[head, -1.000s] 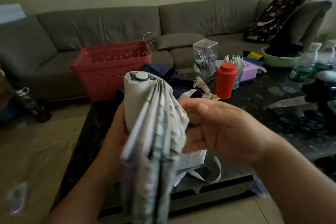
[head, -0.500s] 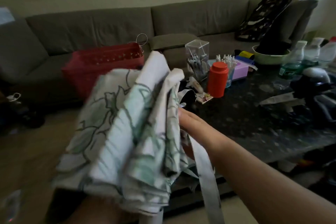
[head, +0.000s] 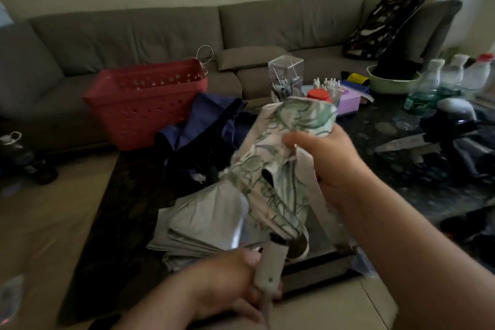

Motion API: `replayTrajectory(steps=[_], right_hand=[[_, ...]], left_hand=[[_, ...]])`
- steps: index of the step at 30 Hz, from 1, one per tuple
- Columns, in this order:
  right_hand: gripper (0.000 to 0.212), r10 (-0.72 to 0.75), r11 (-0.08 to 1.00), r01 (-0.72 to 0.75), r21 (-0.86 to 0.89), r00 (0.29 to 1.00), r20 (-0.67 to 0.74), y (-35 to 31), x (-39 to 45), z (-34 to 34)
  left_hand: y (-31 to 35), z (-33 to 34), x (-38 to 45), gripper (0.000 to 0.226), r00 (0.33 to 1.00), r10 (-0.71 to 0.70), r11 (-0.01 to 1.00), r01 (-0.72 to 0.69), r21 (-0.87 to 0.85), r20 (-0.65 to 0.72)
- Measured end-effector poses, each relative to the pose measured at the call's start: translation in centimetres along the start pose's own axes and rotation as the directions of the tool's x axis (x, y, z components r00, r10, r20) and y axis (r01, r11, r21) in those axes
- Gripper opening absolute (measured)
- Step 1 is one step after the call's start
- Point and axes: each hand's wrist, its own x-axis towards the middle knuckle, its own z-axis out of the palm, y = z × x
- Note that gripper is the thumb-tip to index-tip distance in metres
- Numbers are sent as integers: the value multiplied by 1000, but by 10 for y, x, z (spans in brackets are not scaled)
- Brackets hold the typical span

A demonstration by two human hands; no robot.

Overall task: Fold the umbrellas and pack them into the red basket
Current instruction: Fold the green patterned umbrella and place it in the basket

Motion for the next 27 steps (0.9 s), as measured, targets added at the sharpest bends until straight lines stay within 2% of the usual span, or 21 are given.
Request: replayTrajectory(steps=[2, 3, 4, 5, 6, 7, 8, 9, 10, 12, 13, 14, 16, 18, 20, 21, 23, 25, 27], right_hand=[[27, -59, 997, 63, 43, 995, -81, 0, 6, -12], [27, -50, 995, 59, 82, 993, -109, 1, 4, -13], [28, -34, 991, 47, 122, 993, -109, 8, 5, -16], [30, -8, 983, 26, 184, 995, -100, 13, 3, -13], [33, 29, 971, -5, 237, 995, -97, 16, 1, -9], [34, 46, 955, -21, 295, 996, -77, 18, 1, -5], [33, 51, 946, -23, 323, 996, -79, 21, 0, -1], [30, 38, 933, -13, 360, 997, -63, 23, -2, 4], [29, 29, 919, -4, 394, 998, -58, 24, -3, 7], [33, 22, 878, -5, 478, 999, -29, 24, -4, 10], [36, 16, 857, -14, 515, 1000, 1, 24, -3, 11], [39, 12, 836, -24, 548, 1000, 27, 25, -3, 12], [50, 45, 780, -93, 619, 995, 93, 25, -6, 16], [63, 91, 751, -182, 634, 981, 173, 27, -11, 21], [71, 106, 725, -257, 639, 958, 265, 33, -17, 23], [72, 101, 715, -281, 640, 948, 303, 36, -18, 23], [70, 95, 705, -317, 635, 929, 358, 38, -25, 26], [64, 117, 713, -332, 617, 925, 362, 37, -36, 33], [59, 127, 756, -296, 584, 941, 313, 40, -43, 38]], left_hand=[[19, -18, -18, 23, 990, 94, 966, -65, 250, -106], [31, -26, -30, 23, 968, 174, 949, -115, 295, -182], [39, -33, -38, 25, 916, 296, 922, -198, 334, -272], [47, -35, -45, 27, 829, 421, 886, -288, 363, -369], [50, -33, -49, 28, 706, 551, 827, -390, 405, -445], [55, -22, -54, 29, 572, 662, 748, -472, 466, -484], [56, -9, -56, 28, 473, 749, 662, -542, 517, -464], [55, 6, -57, 23, 462, 789, 614, -581, 534, -405], [52, 22, -55, 17, 523, 786, 612, -588, 529, -329], [37, 44, -41, 13, 708, 680, 673, -503, 542, -188], [28, 47, -30, 13, 778, 601, 719, -423, 552, -186], [23, 49, -19, 11, 801, 551, 761, -369, 533, -232], [20, 44, -5, 13, 788, 473, 866, -335, 371, -394], [26, 36, -6, 18, 734, 398, 909, -397, 128, -551], [33, 27, -12, 9, 660, 479, 828, -559, 49, -579], [37, 25, -15, 18, 634, 541, 774, -632, 33, -552], [39, 24, -10, 40, 600, 590, 628, -761, -160, -539], [43, 26, -6, 48, 618, 513, 473, -783, -405, -595], [44, 23, -3, 54, 687, 439, 437, -726, -531, -578]])
